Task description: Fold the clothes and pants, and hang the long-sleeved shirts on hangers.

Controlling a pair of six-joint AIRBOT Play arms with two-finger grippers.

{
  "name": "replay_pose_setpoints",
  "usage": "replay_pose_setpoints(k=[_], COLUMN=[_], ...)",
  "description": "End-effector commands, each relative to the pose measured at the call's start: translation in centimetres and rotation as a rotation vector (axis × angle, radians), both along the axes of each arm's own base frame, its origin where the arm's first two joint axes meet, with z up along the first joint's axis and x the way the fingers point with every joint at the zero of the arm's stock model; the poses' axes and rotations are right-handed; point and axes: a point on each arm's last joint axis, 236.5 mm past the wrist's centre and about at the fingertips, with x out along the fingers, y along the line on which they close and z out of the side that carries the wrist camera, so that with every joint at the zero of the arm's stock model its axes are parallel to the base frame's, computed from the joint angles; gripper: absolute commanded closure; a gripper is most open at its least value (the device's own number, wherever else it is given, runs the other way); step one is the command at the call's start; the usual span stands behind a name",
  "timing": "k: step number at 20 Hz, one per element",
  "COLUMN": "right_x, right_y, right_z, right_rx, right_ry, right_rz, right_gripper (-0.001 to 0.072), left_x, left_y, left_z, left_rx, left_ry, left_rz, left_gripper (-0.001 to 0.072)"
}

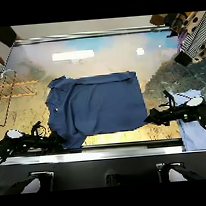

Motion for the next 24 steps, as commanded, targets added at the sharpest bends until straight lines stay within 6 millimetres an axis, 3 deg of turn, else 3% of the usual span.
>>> replay_pose_setpoints(k=[1, 2, 3, 5, 7, 11, 14, 17, 20, 22, 24], right_x=[0.0, 0.0, 0.0, -0.1, -0.2, 1.4, 4.9, 10.3, 15.2, 16.4, 15.3], right_y=[0.0, 0.0, 0.0, 0.1, 0.5, 1.6, 2.6, 3.0, 0.7, -0.3, -0.2], right_z=[0.0, 0.0, 0.0, 0.1, 0.4, 3.3, 7.2, 13.4, 23.0, 30.7, 37.9], right_rx=[0.000, 0.000, 0.001, 0.007, 0.025, 0.067, -0.016, -0.121, -0.260, -0.311, -0.329], right_ry=[0.000, 0.000, 0.001, 0.003, 0.007, -0.134, -0.340, -0.555, -0.805, -0.974, -1.110], right_rz=[-0.001, 0.000, 0.000, 0.001, 0.002, 0.020, 0.043, 0.018, -0.071, -0.102, -0.099], right_gripper=[0.0683, 0.0683, 0.0683, 0.0683, 0.0683, 0.0686, 0.0686, 0.0686, 0.0686, 0.0686, 0.0686], left_x=[0.7, 0.8, 0.8, 0.7, 0.4, 1.5, 6.3, 13.7, 20.0, 22.0, 21.9], left_y=[0.4, 0.5, 0.5, 0.3, -0.3, -0.4, 0.4, 1.8, 5.2, 7.6, 9.6], left_z=[-0.5, -0.5, -0.5, -0.5, -0.5, 0.3, 3.9, 11.5, 22.5, 30.7, 38.7], left_rx=[0.027, 0.029, 0.030, 0.030, 0.030, 0.037, 0.060, 0.104, 0.191, 0.253, 0.312], left_ry=[-0.018, -0.021, -0.023, -0.023, -0.027, -0.068, -0.211, -0.447, -0.711, -0.880, -1.031], left_rz=[0.026, 0.028, 0.029, 0.017, -0.012, -0.028, -0.028, -0.007, 0.073, 0.129, 0.174], left_gripper=[0.0357, 0.0359, 0.0461, 0.0538, 0.0693, 0.0695, 0.0696, 0.0696, 0.0696, 0.0696, 0.0696])
